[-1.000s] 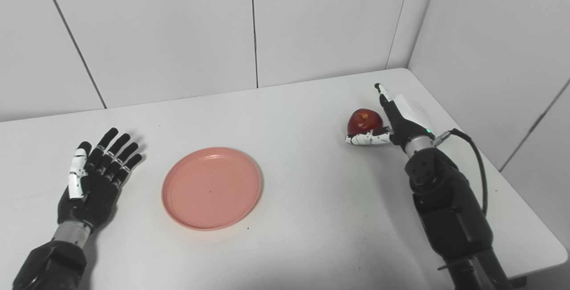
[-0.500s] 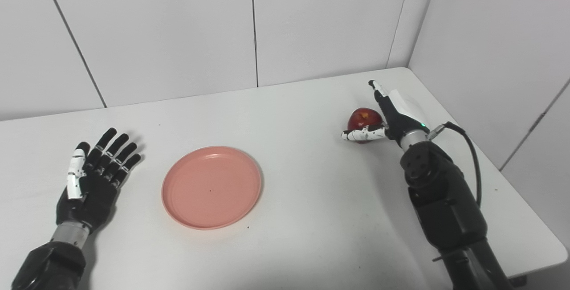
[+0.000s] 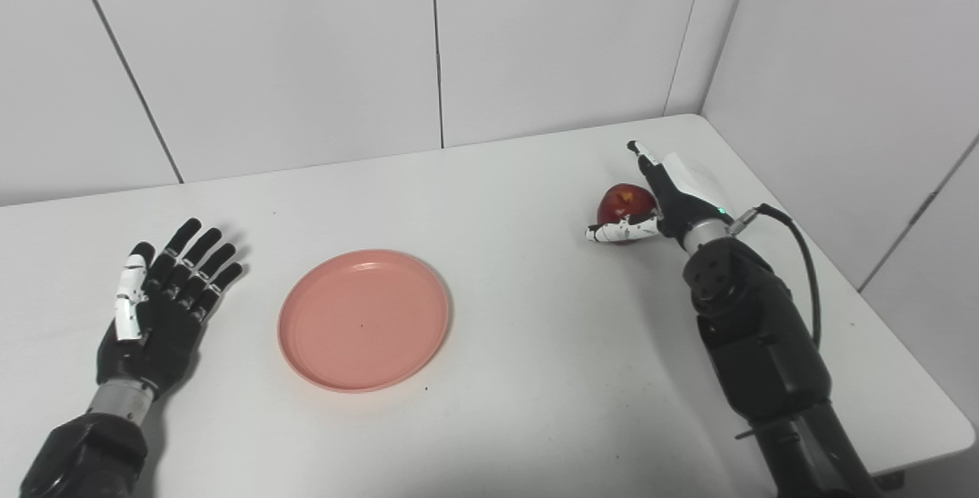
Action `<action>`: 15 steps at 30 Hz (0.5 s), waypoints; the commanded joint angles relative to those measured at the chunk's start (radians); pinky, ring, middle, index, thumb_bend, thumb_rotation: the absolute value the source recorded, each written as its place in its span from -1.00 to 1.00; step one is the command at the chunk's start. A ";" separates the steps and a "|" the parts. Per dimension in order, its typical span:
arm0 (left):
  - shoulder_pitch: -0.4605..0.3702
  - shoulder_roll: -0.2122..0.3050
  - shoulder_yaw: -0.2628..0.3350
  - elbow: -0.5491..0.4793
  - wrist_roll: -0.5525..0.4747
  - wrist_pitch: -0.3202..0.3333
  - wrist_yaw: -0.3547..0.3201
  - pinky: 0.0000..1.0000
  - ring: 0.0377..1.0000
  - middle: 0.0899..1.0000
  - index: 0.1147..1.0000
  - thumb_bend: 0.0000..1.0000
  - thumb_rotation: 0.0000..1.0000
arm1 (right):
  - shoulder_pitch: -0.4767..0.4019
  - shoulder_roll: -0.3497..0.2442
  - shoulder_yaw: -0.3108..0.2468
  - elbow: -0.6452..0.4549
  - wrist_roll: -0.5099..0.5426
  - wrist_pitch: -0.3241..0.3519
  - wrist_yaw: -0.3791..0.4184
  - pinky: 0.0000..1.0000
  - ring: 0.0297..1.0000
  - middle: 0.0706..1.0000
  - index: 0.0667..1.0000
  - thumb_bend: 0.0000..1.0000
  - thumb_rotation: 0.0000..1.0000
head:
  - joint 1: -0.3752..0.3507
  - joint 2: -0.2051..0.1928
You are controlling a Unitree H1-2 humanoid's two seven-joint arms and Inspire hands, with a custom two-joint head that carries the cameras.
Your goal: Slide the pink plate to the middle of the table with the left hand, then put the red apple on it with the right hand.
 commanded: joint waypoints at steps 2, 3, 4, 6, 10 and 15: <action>0.015 0.008 0.001 0.011 0.004 0.046 0.018 0.74 0.73 0.75 0.70 -0.33 1.00 | -0.039 -0.036 -0.009 -0.013 0.004 0.001 -0.016 0.69 0.85 0.90 0.92 1.00 -0.34 | 0.001 0.003; 0.015 0.009 0.000 0.011 0.004 0.045 0.016 0.73 0.73 0.75 0.70 -0.33 1.00 | -0.040 -0.037 -0.007 -0.008 0.005 0.001 -0.019 0.69 0.85 0.90 0.92 1.00 -0.35 | 0.001 0.003; 0.015 0.010 -0.001 0.011 0.004 0.044 0.015 0.73 0.73 0.75 0.71 -0.33 1.00 | -0.040 -0.040 -0.005 -0.004 0.007 0.000 -0.021 0.68 0.85 0.90 0.92 1.00 -0.36 | 0.001 0.004; 0.016 0.009 0.000 0.010 0.003 0.045 0.015 0.73 0.73 0.75 0.71 -0.33 1.00 | -0.042 -0.042 -0.005 0.001 0.009 0.000 -0.018 0.67 0.85 0.90 0.92 1.00 -0.36 | 0.001 0.004; 0.017 0.009 0.000 0.009 0.001 0.046 0.014 0.75 0.75 0.76 0.72 -0.32 1.00 | -0.043 -0.038 -0.016 0.007 0.012 0.002 -0.012 0.70 0.86 0.91 0.91 1.00 -0.39 | 0.000 0.005; 0.017 0.008 0.002 0.009 0.001 0.047 0.016 0.75 0.74 0.76 0.71 -0.32 1.00 | -0.042 -0.038 -0.018 0.019 0.002 0.002 -0.011 0.71 0.86 0.90 0.89 1.00 -0.40 | 0.001 0.006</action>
